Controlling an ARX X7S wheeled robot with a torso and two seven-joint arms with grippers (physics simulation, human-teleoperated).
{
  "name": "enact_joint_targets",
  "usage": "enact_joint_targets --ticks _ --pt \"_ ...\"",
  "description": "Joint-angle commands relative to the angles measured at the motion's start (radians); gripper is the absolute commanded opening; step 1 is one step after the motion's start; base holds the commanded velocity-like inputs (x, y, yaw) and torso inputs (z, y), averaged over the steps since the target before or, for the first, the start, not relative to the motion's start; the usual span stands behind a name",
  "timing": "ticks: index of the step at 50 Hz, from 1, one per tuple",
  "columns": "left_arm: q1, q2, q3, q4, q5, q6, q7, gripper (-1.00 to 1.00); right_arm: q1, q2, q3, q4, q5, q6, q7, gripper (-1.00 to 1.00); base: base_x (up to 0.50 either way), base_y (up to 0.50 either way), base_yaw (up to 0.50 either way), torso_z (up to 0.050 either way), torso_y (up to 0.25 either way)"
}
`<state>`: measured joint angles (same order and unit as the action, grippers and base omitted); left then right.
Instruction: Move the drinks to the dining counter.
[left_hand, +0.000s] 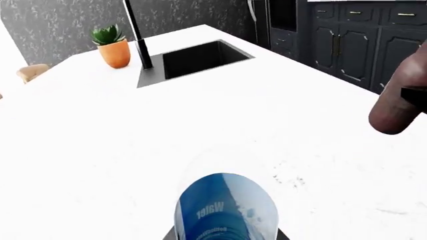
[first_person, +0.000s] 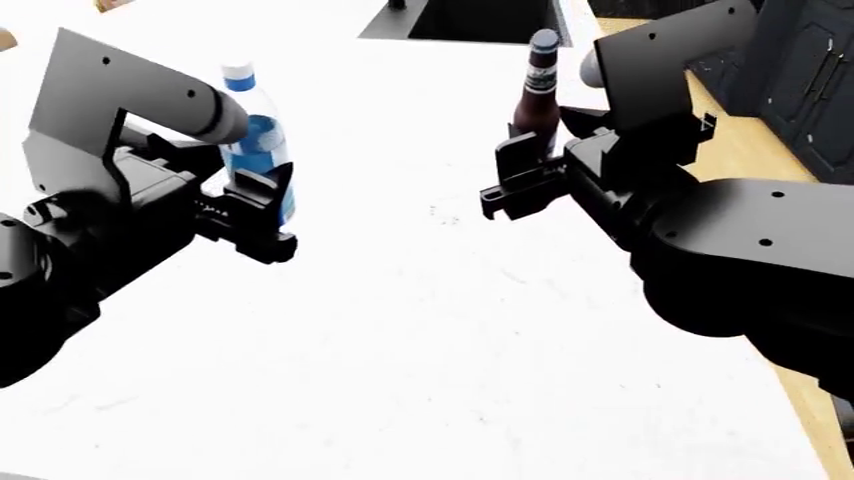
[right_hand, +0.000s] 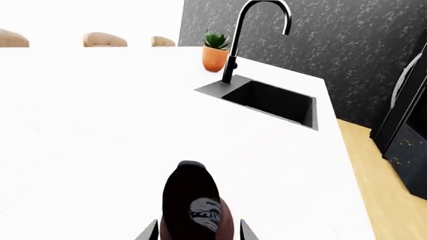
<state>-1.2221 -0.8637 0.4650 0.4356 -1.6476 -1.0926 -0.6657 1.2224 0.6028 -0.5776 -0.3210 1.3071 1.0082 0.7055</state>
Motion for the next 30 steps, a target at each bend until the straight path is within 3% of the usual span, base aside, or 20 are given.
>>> enact_joint_targets --ticks 1,30 --pt "-0.022 0.001 0.024 0.023 0.001 -0.02 -0.037 -1.0 -0.041 0.003 0.003 0.007 -0.008 -0.02 -0.029 -1.0 0.0 0.0 0.0 0.0 0.0" --pt "-0.021 -0.01 0.026 0.036 -0.009 -0.008 -0.041 -1.0 -0.201 0.04 0.035 -0.008 0.07 -0.091 -0.089 -1.0 0.0 0.0 0.0 0.0 0.001"
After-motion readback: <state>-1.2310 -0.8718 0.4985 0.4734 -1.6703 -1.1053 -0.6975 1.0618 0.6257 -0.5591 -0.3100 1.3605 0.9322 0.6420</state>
